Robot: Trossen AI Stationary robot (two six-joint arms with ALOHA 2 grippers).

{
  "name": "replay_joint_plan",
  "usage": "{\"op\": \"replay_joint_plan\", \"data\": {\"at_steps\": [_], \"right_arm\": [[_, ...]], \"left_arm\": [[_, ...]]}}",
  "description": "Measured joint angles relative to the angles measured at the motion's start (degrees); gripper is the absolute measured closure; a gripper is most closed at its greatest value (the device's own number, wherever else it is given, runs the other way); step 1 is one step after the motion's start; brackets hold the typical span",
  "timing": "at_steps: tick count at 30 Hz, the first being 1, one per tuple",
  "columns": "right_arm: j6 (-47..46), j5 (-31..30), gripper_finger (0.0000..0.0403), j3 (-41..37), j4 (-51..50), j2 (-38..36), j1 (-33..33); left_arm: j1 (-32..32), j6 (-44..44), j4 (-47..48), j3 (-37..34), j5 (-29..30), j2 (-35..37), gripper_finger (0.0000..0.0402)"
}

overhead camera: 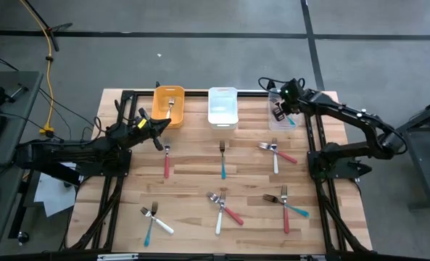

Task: Sort silverware by color (type)
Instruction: Put the top left blue fork into the transparent bin

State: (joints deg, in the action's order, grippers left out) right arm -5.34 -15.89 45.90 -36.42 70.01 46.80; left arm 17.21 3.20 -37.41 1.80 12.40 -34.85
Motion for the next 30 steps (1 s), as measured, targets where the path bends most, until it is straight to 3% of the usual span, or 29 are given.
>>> {"op": "replay_joint_plan", "data": {"at_steps": [4, 7, 11, 22, 26, 30], "right_arm": [[-1.5, 2.6, 0.0396, 0.1, -3.5, 0.1, -1.3], [-2.4, 6.8, 0.0391, -3.0, -3.6, 1.2, -1.2], [-3.7, 4.4, 0.0401, -6.4, -2.0, 2.4, -0.3], [-3.8, 5.2, 0.0402, -9.3, 1.9, 3.6, 2.4], [-3.8, 4.5, 0.0389, -8.1, 2.1, 3.8, 2.3], [-4.1, 4.4, 0.0348, -6.4, 2.9, 3.8, 2.2]], "left_arm": [[0.0, 0.0, 0.1, 0.0, 0.0, 0.0, 0.0401], [0.0, 0.0, 0.1, 0.0, 0.0, 0.0, 0.0401], [0.0, 0.0, 0.1, 0.0, 0.0, 0.0, 0.0401], [0.0, 0.0, 0.1, 0.0, 0.0, 0.0, 0.0401], [0.0, 0.0, 0.1, 0.0, 0.0, 0.0, 0.0401], [0.0, 0.0, 0.1, 0.0, 0.0, 0.0, 0.0401]]}}
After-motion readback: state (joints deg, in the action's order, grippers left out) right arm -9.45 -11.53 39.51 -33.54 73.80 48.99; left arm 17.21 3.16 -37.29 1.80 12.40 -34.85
